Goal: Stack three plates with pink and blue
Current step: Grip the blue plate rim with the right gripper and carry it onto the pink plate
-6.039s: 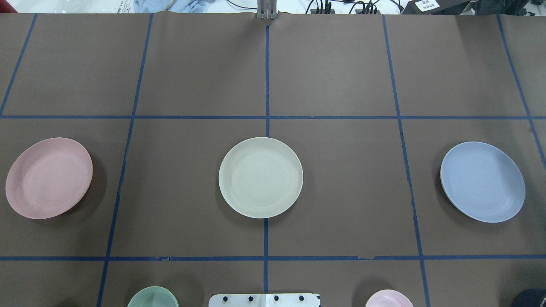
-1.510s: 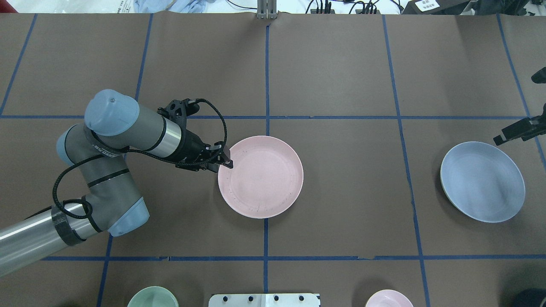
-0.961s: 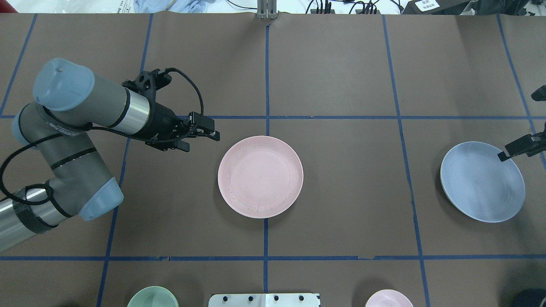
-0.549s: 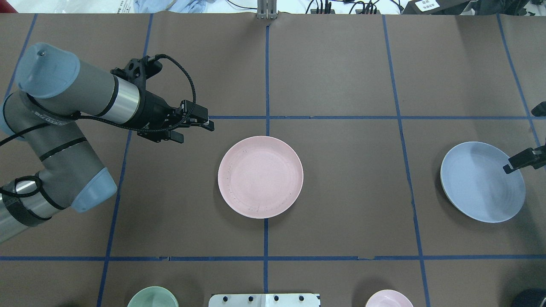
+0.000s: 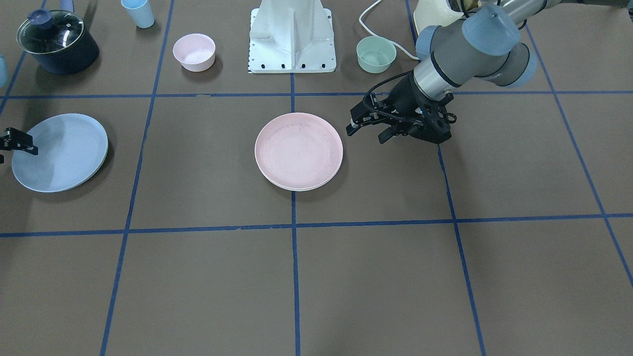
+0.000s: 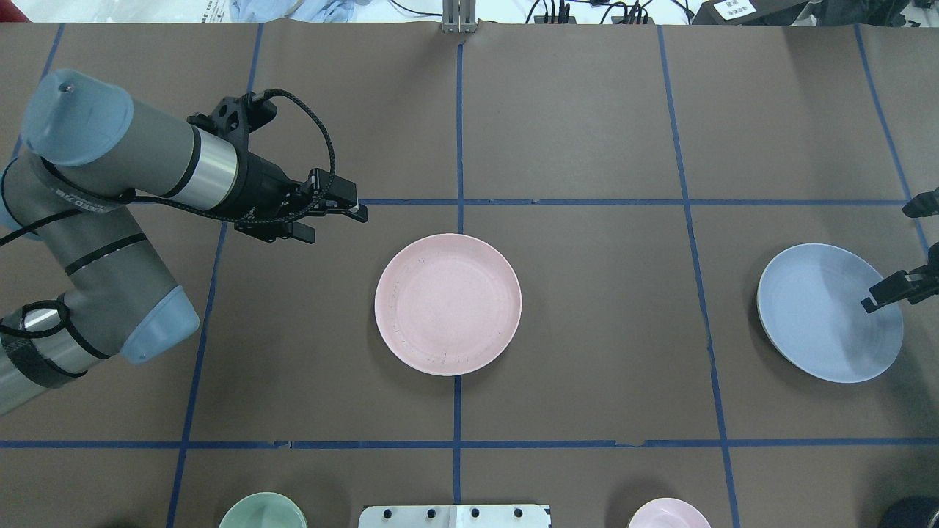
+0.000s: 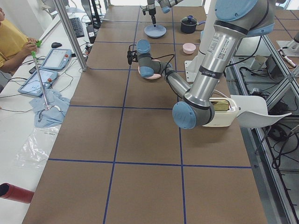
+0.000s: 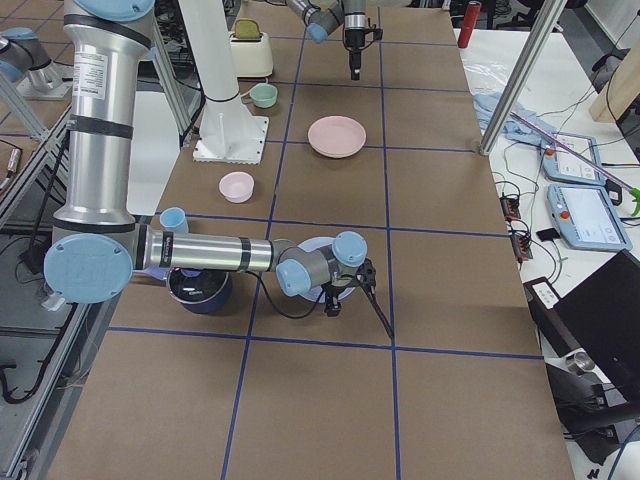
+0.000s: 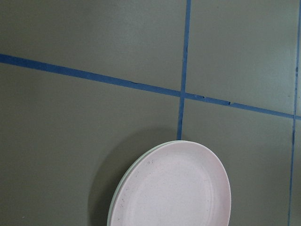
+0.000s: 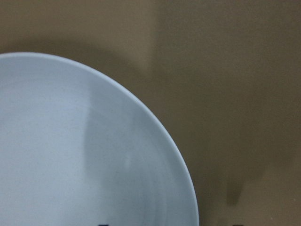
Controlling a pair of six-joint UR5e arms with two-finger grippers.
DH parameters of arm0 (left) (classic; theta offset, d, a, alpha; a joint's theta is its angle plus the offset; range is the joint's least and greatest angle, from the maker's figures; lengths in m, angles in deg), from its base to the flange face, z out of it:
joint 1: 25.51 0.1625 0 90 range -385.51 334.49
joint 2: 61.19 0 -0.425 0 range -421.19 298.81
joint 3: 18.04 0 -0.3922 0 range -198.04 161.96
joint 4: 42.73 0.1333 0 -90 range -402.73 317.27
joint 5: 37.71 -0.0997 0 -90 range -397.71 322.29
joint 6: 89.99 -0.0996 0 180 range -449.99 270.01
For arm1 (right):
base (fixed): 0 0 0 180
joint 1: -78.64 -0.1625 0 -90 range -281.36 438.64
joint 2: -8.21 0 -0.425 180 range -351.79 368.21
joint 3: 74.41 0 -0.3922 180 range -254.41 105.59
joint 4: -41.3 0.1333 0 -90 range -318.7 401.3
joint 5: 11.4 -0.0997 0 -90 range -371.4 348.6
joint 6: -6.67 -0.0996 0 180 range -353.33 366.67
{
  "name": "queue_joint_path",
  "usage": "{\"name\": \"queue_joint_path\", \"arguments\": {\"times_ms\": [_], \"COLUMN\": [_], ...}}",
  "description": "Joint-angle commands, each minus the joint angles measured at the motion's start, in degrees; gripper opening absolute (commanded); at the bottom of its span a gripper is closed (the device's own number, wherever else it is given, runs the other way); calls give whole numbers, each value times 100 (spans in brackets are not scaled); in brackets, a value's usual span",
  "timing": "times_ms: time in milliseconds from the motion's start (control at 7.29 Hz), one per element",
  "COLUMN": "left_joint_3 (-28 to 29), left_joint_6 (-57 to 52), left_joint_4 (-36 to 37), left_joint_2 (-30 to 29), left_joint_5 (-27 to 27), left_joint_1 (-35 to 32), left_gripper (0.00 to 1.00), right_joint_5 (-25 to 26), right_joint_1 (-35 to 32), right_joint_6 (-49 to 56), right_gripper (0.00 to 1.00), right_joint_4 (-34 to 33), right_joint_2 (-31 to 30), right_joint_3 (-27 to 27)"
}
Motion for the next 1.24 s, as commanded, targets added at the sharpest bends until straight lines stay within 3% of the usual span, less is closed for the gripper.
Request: {"name": "queue_joint_path", "arguments": {"times_ms": [0, 412, 686, 824, 961, 1098], "left_joint_3": [-4, -74, -171, -171, -171, -180], "left_joint_6": [0, 0, -9, -9, -18, -18], "left_joint_4": [-9, -9, -9, -9, -9, -17], "left_joint_2": [0, 18, 44, 44, 44, 36], "left_joint_5": [-4, 14, 14, 75, 241, 356], "left_joint_1": [-7, -59, -121, -234, -375, -524], "left_gripper": [100, 100, 100, 100, 100, 100], "right_joint_5": [-9, -26, -227, -655, -755, -773], "right_joint_1": [6, -2, -29, -29, -11, 6], "right_joint_6": [3, 12, -41, -728, -2040, -3124], "right_gripper": [2, 0, 0, 0, 0, 0], "right_joint_4": [4, 4, -4, -22, 91, 423], "right_joint_2": [0, -8, -96, -44, 174, 559], "right_joint_3": [79, 79, -392, -831, -1253, -1336]}}
